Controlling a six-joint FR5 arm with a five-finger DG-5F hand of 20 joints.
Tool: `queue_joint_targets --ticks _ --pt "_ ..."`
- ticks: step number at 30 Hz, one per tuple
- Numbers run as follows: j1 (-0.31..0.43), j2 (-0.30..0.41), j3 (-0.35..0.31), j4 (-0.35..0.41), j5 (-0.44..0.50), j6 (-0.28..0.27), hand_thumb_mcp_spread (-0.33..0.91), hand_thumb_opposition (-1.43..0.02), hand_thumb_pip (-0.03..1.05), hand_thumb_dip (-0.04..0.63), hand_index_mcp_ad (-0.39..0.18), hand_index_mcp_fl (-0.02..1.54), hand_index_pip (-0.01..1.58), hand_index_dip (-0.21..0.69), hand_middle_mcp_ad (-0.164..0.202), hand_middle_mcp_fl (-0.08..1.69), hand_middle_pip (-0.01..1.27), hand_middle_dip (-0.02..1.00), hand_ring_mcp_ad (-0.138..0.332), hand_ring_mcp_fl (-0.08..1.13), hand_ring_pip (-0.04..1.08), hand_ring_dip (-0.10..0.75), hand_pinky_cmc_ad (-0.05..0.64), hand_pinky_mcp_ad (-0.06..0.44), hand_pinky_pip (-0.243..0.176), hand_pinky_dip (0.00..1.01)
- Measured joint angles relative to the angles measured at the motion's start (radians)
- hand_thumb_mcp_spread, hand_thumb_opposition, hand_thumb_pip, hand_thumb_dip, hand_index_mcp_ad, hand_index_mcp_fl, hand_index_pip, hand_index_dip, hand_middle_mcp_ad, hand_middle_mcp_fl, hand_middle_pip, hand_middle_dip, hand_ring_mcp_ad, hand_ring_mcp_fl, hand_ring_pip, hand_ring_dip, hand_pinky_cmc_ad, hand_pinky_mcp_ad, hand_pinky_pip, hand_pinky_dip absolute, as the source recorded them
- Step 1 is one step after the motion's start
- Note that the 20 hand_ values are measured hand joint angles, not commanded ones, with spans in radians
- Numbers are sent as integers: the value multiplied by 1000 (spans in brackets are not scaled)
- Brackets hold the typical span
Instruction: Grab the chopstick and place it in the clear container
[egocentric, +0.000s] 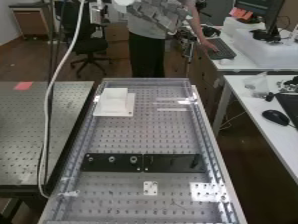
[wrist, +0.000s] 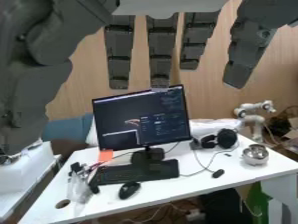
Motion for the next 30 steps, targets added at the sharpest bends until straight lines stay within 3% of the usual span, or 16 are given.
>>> queue_joint_targets --ticks 11,30 --pt "-27 -50 48 -1 -69 29 185 -688 450 115 -171 433 24 298 61 278 105 360 101 61 105 232 510 394 -3 216" --pt "-30 -42 38 9 -39 19 208 -688 450 119 -171 433 24 297 61 300 105 360 101 63 101 232 510 396 -3 216"
